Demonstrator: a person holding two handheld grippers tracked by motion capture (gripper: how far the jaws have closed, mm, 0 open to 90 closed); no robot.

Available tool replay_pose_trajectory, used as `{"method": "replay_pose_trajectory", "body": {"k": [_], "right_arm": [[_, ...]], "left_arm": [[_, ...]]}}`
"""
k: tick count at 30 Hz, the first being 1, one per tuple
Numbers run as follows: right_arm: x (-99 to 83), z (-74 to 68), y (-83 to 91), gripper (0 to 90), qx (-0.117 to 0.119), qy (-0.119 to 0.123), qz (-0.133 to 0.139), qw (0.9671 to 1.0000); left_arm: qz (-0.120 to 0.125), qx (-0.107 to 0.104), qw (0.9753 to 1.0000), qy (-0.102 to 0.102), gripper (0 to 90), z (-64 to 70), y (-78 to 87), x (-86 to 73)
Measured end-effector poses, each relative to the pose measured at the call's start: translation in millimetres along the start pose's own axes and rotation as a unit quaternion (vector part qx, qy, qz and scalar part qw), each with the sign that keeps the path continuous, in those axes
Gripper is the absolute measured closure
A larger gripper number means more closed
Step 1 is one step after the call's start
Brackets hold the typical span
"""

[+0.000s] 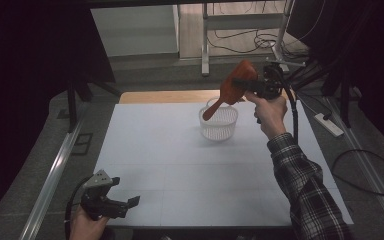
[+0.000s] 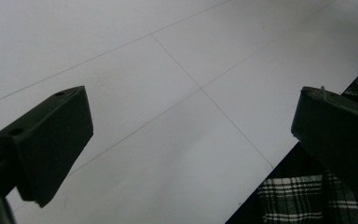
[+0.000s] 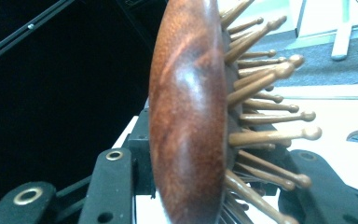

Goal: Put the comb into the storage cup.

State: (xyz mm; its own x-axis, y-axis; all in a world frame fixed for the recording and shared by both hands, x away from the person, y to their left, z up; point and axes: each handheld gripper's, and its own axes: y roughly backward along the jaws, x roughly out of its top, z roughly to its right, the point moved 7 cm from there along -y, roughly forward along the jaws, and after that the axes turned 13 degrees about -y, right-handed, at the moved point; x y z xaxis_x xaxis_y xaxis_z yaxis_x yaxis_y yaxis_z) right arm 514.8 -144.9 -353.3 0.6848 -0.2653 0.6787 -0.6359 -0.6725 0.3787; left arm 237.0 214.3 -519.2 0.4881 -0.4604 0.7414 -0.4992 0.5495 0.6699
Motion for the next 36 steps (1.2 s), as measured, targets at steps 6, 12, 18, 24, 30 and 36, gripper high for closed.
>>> {"method": "replay_pose_trajectory", "body": {"k": [6,12,18,24,30,36], "right_arm": [[1.5,6.5,-4.6,53.9,-0.016,0.007,0.002,0.9999],[-2.2,10.2,-11.6,53.9,-0.025,0.012,-0.002,0.9996],[-10.7,12.7,-20.7,53.8,-0.024,0.014,-0.009,0.9996],[-20.7,18.5,-28.0,53.8,-0.028,0.013,-0.018,0.9994],[-29.4,24.5,-32.2,53.8,-0.036,0.017,-0.020,0.9990],[-34.3,30.3,-35.3,53.7,-0.042,0.017,-0.023,0.9987]], "left_arm": [[0.001,-0.001,1.0000,0.002,0.0,-0.3,0.3,-0.2],[0.001,-0.003,1.0000,0.004,0.0,-0.8,0.8,-0.6],[0.004,-0.003,1.0000,0.006,0.0,-0.8,1.4,-0.9],[0.003,-0.002,1.0000,0.007,0.0,-0.8,1.4,-1.1],[0.004,-0.003,1.0000,0.008,0.0,-1.0,1.4,-1.1],[0.003,-0.003,1.0000,0.009,0.0,-1.1,1.4,-1.2]]}}
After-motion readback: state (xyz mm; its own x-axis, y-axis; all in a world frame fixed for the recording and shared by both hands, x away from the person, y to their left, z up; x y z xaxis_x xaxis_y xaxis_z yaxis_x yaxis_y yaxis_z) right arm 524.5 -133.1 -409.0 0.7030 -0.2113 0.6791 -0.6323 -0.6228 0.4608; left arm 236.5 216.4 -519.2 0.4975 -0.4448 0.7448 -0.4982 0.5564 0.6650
